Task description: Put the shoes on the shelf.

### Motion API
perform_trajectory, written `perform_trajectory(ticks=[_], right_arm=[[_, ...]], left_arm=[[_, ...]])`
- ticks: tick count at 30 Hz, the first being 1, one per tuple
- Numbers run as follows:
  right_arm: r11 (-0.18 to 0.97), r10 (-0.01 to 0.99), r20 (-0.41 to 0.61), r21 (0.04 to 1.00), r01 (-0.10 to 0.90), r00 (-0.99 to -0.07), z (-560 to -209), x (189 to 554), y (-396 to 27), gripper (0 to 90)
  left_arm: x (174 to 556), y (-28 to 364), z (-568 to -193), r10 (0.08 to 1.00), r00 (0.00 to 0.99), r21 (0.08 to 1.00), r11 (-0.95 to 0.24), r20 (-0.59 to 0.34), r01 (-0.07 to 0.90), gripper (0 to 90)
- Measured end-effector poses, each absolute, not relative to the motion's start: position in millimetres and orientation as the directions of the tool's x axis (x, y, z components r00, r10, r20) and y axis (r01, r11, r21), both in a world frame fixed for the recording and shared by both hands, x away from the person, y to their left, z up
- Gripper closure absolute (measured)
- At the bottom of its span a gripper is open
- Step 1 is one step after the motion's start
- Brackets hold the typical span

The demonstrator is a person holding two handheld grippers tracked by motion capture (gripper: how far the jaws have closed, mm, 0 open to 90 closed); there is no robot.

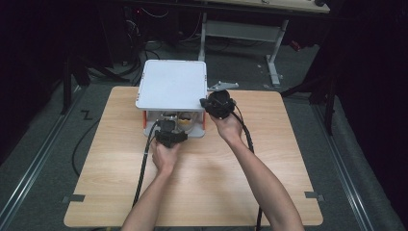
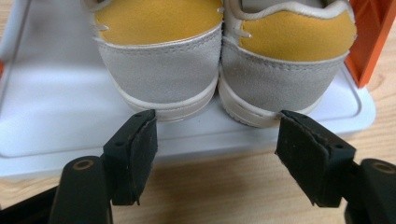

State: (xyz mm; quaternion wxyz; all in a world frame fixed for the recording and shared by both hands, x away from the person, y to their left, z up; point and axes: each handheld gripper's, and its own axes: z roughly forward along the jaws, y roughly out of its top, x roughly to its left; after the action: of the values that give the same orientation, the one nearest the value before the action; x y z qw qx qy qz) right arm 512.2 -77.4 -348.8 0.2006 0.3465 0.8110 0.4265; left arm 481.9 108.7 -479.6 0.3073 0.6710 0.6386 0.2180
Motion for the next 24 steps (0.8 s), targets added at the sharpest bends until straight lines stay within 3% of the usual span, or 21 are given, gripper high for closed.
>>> perform_trajectory(ticks=[12,16,22,24], right_arm=[[0.403,0.740,-0.046,0.829,0.389,-0.671,-348.4,511.8,-74.4,89.4],[0.407,0.738,-0.058,0.833,0.375,-0.673,-349.0,511.1,-73.4,85.3],[0.390,0.753,-0.051,0.838,0.382,-0.656,-348.9,508.7,-71.7,67.6],[0.371,0.756,-0.029,0.842,0.392,-0.654,-348.7,507.9,-73.5,65.4]], left_arm=[[477.1,111.1,-478.7,0.988,0.135,0.710,-0.039,-0.080,0.703,30.0],[473.9,111.6,-475.1,0.986,0.150,0.718,-0.052,-0.074,0.694,30.4],[460.8,119.2,-469.6,0.980,0.185,0.733,-0.070,-0.078,0.677,32.7],[456.8,122.1,-468.0,0.979,0.188,0.737,-0.072,-0.076,0.672,32.9]])
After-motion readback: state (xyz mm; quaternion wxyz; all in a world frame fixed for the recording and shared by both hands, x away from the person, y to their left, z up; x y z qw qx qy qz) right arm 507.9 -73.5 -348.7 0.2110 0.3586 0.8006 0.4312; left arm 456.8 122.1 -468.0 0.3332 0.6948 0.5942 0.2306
